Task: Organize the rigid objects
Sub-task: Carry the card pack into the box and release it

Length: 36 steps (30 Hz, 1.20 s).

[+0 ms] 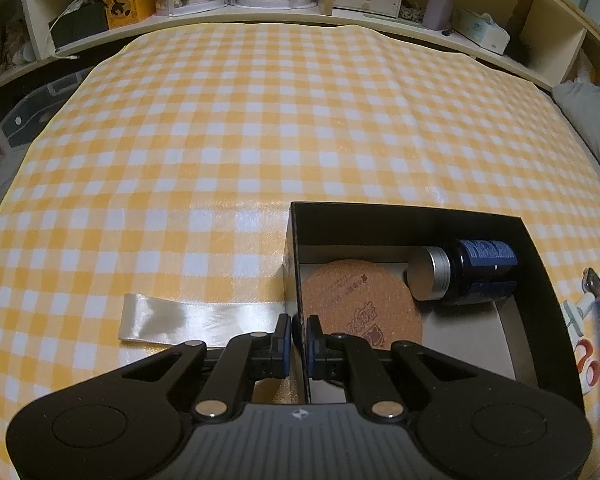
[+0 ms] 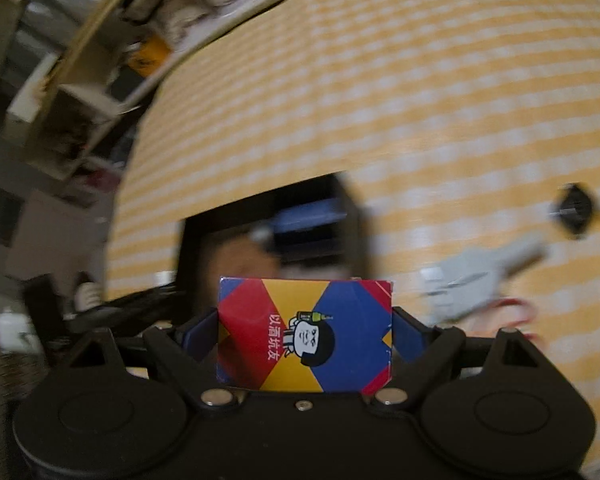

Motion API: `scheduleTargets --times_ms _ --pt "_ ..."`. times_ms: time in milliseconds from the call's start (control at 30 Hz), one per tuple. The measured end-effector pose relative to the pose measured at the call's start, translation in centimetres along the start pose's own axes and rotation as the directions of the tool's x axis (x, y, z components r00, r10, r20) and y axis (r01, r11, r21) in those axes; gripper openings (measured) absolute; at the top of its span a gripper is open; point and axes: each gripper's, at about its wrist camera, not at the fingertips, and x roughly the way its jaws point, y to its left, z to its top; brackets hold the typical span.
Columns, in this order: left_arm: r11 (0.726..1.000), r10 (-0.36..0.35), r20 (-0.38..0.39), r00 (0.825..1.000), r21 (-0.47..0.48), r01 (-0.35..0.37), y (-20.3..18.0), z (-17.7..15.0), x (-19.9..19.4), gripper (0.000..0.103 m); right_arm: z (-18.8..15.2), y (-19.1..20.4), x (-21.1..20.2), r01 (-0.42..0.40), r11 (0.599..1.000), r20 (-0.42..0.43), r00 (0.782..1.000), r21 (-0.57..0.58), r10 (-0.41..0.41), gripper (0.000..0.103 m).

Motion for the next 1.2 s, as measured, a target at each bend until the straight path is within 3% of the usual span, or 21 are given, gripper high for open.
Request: scheduleTargets --times_ms 167,233,300,433,500,600,667,867,900,1000,1033,1133,1200 --pt "0.999 -0.019 -0.006 1.0 -0.039 0.019 0.8 -0.4 -0.4 0.009 -1.2 4.5 4.0 -0.015 0.997 -0.043 0.999 -0.078 0.012 0.09" --pt "0.999 -0.021 -0.009 1.0 -0.045 0.02 1.2 -0.6 -0.7 0.009 -1.6 5.2 5.7 0.001 0.995 -0.077 0.997 -0.096 -0.009 0.091" --pt "0.999 -0.019 -0.011 1.0 -0.046 0.019 1.4 -0.8 -0.9 0.009 -1.8 5.2 7.0 0.009 0.996 -0.109 0.994 -0.091 -0.019 0.101" --pt "0.999 -0.014 -0.01 1.0 -0.042 0.014 1.3 -0.9 -1.3 0.009 -2.1 5.3 7.4 0.031 0.994 -0.138 0.989 -0.11 -0.046 0.099" --pt "0.999 -0.015 -0.01 1.0 -0.043 0.015 1.3 -0.8 -1.2 0.009 -2.0 5.3 7.6 0.055 0.987 -0.141 0.987 -0.15 -0.076 0.082" --pt "0.999 -0.014 -0.01 1.0 -0.042 0.014 1.3 -0.8 -1.2 0.009 -2.2 5.1 7.4 0.097 0.959 -0.166 0.975 -0.266 -0.145 0.027" --pt "0.999 -0.015 -0.01 1.0 -0.042 0.014 1.3 -0.8 -1.2 0.009 -2.6 5.4 7.6 0.165 0.918 -0.154 0.96 -0.361 -0.233 0.013" --pt "0.999 -0.013 -0.01 1.0 -0.038 0.013 1.2 -0.8 -1.2 0.009 -3.7 6.0 8.9 0.266 0.792 -0.111 0.916 -0.55 -0.385 0.006" --pt "0.999 -0.015 -0.01 1.0 -0.04 0.015 1.1 -0.7 -1.2 0.009 -3.9 6.2 9.2 0.262 0.785 -0.116 0.914 -0.561 -0.388 0.005" --pt "0.999 -0.018 -0.011 1.0 -0.044 0.017 1.2 -0.8 -1.3 0.009 -3.9 6.7 9.9 0.255 0.796 -0.135 0.913 -0.549 -0.385 0.002" --pt "0.999 -0.017 -0.012 1.0 -0.045 0.017 1.1 -0.5 -1.1 0.009 -3.8 6.8 10.0 0.235 0.812 -0.14 0.923 -0.534 -0.359 0.002" --pt "0.999 -0.015 -0.014 1.0 -0.046 0.015 1.1 -0.5 -1.1 0.008 -3.0 6.4 10.3 0.122 0.904 -0.219 0.949 -0.411 -0.227 0.002" --pt "0.999 -0.018 -0.014 1.0 -0.05 0.017 1.1 -0.6 -1.2 0.008 -2.8 6.6 10.7 0.053 0.934 -0.254 0.956 -0.353 -0.15 0.002"
